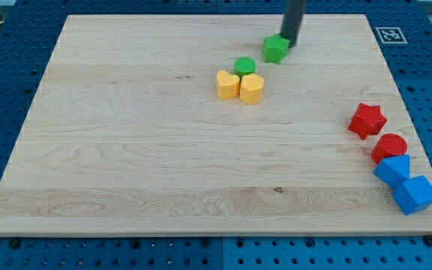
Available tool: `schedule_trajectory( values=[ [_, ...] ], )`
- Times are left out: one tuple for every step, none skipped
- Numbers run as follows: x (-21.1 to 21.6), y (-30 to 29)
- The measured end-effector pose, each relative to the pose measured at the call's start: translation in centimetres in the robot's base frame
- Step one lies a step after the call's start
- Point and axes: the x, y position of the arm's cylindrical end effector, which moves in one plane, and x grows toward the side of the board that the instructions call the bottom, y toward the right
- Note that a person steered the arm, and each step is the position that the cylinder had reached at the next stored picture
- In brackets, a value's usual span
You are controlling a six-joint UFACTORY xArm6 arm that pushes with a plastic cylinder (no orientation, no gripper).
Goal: Push the green star diagonally to the top left of the green circle
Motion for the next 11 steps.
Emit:
schedule_trajectory(
  values=[
    [0.1,-2.9],
    [1.4,-4.4],
    [1.4,-2.5],
    [1.8,1.9],
    [3.4,0.9],
    [3.8,-2.4],
    [2.1,-4.4],
    [2.1,-5.9],
    [2.1,-9.0],
    [2.1,-11.0],
    [2.2,-11.8]
  ],
)
